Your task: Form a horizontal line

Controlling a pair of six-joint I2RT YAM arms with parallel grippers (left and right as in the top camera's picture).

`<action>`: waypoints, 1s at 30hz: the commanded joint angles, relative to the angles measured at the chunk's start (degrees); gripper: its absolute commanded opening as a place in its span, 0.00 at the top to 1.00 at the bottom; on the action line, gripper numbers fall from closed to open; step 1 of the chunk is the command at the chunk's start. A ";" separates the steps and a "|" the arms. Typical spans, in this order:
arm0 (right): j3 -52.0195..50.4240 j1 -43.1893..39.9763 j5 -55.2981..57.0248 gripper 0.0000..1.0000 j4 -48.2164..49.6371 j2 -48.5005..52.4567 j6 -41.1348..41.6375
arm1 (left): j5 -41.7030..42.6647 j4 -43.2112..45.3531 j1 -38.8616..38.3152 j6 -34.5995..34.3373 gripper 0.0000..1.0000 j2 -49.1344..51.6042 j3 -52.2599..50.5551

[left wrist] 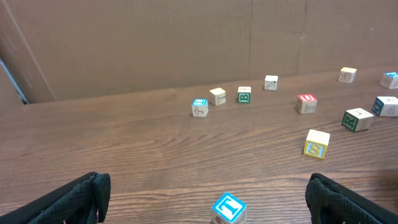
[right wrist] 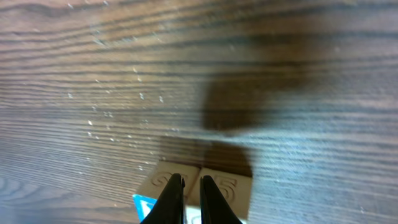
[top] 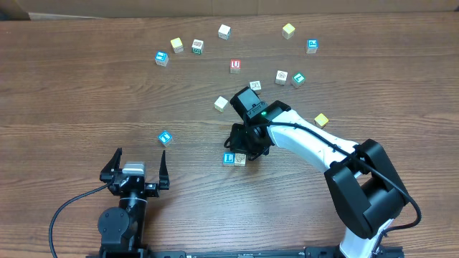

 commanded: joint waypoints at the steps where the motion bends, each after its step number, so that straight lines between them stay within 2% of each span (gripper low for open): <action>1: -0.20 0.15 -0.17 0.92 1.75 -1.22 0.15 | -0.33 -0.02 0.20 1.09 0.00 -0.59 -0.20; 11: -0.20 0.96 -4.15 0.96 11.41 -1.22 1.70 | -0.33 -0.02 0.22 1.09 0.00 -0.59 -0.20; 20: -0.20 4.63 -1.97 0.96 11.61 -1.22 1.97 | -0.35 -0.02 0.20 1.09 0.00 -0.59 -0.20; 30: -0.20 9.25 -2.14 0.96 7.23 -1.22 3.02 | -0.35 -0.02 0.22 1.09 0.00 -0.59 -0.20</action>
